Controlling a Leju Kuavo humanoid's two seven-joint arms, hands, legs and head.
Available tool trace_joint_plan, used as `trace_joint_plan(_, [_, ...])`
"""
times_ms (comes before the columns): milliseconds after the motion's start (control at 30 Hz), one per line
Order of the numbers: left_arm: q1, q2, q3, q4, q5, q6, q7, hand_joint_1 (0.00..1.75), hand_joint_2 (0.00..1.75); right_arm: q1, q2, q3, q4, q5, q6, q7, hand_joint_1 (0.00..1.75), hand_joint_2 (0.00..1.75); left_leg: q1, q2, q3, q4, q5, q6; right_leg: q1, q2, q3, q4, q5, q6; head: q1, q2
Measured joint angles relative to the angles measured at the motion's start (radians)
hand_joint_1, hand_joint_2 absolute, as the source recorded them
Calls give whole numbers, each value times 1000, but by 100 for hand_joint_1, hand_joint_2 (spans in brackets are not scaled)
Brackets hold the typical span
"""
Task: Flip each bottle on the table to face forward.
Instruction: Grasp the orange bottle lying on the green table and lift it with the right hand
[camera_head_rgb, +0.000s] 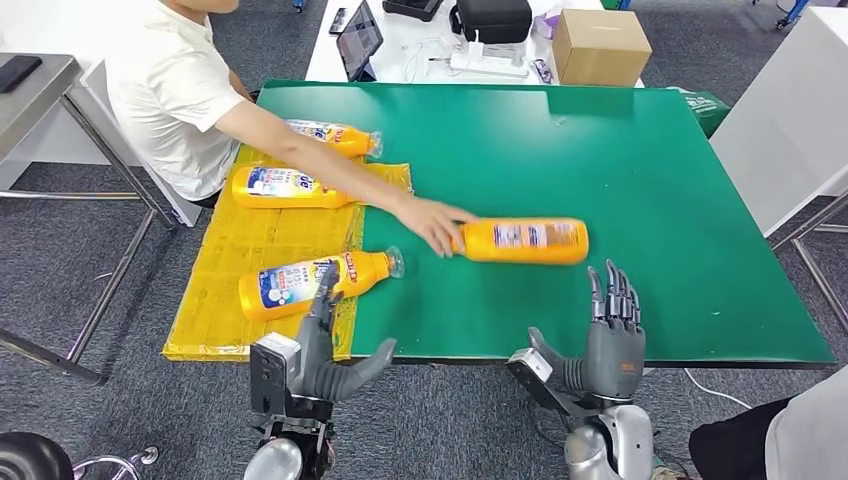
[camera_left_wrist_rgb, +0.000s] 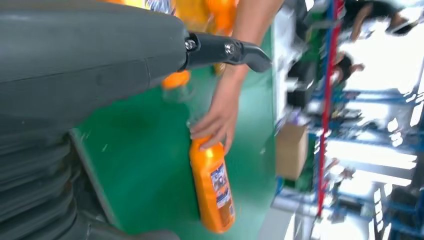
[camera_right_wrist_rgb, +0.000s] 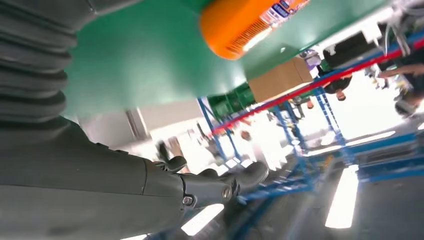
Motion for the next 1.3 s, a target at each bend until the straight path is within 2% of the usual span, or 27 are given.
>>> trace_joint_plan(100, [-4, 0, -17, 21, 22, -60, 23, 0, 175, -16, -14, -25, -4, 116, 0, 31, 0, 175, 0, 0, 0, 0, 0, 0, 0, 0, 0, 0, 0, 0, 0, 0])
trace_joint_plan(267, [-18, 2, -36, 62, 28, -115, 28, 0, 175, -38, -64, 0, 29, 198, 0, 189, 0, 175, 0, 0, 0, 0, 0, 0, 0, 0, 1, 0, 0, 0, 0, 0])
trace_joint_plan(367, [-28, 2, -44, 75, -14, -110, 25, 0, 175, -58, -99, 48, 80, 183, 0, 269, 0, 175, 0, 0, 0, 0, 0, 0, 0, 0, 1, 0, 0, 0, 0, 0])
trace_joint_plan(600, [-40, 2, -60, 94, -70, -88, 38, 0, 175, -103, -147, 119, 187, 165, 0, 346, 0, 175, 0, 0, 0, 0, 0, 0, 0, 0, 1, 0, 0, 0, 0, 0])
trace_joint_plan(900, [-70, -4, -80, 136, -170, -27, 82, 0, 175, -230, -203, 201, 466, 205, 0, 482, 0, 175, 0, 0, 0, 0, 1, 0, 0, 0, 1, 0, 0, 0, 0, 0])
trace_joint_plan(1133, [-73, -9, -86, 142, -161, -47, 96, 0, 175, -313, -229, 272, 634, 217, -2, 574, 0, 175, 0, 1, 1, 0, 0, 0, 0, 0, 1, 0, 0, 0, 0, 0])
trace_joint_plan(1167, [-73, -9, -86, 142, -148, -60, 101, 0, 175, -330, -232, 281, 663, 218, 0, 590, 5, 175, 0, 1, 2, 0, 0, 0, 0, 0, 1, 0, 0, 0, 0, 0])
trace_joint_plan(1300, [-73, -9, -90, 142, -123, -92, 112, 0, 175, -393, -240, 315, 759, 225, 39, 644, 171, 175, 0, 2, 5, 0, 0, 0, 0, 1, 4, 0, 0, 0, 0, 0])
